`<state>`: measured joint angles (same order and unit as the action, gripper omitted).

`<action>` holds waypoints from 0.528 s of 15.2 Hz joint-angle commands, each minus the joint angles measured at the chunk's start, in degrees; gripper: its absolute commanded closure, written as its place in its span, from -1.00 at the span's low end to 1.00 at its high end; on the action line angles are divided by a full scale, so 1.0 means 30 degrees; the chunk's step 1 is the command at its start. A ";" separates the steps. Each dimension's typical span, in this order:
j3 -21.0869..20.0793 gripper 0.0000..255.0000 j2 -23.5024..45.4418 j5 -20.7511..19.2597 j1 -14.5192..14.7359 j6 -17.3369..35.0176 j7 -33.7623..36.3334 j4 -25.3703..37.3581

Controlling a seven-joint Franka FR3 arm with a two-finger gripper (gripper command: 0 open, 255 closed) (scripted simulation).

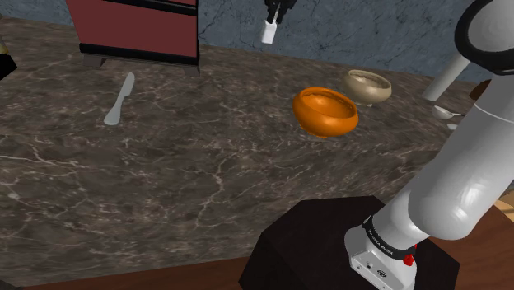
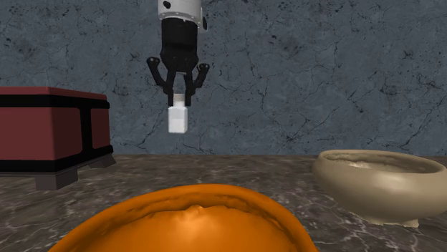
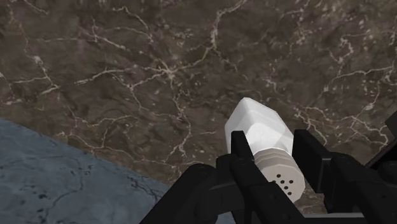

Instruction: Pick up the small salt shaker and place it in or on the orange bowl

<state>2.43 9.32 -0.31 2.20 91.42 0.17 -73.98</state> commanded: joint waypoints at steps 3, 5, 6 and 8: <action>0.0012 1.00 0.0650 0.0034 -0.0029 -0.1377 -0.0038 0.2018; 0.0016 1.00 0.1045 0.0054 -0.0045 -0.2099 -0.0053 0.3135; 0.0019 1.00 0.1268 0.0065 -0.0055 -0.2479 -0.0061 0.3737; 0.0024 1.00 0.1776 0.0091 -0.0077 -0.3285 -0.0078 0.5052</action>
<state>2.48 14.05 -0.09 2.03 82.86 0.01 -60.70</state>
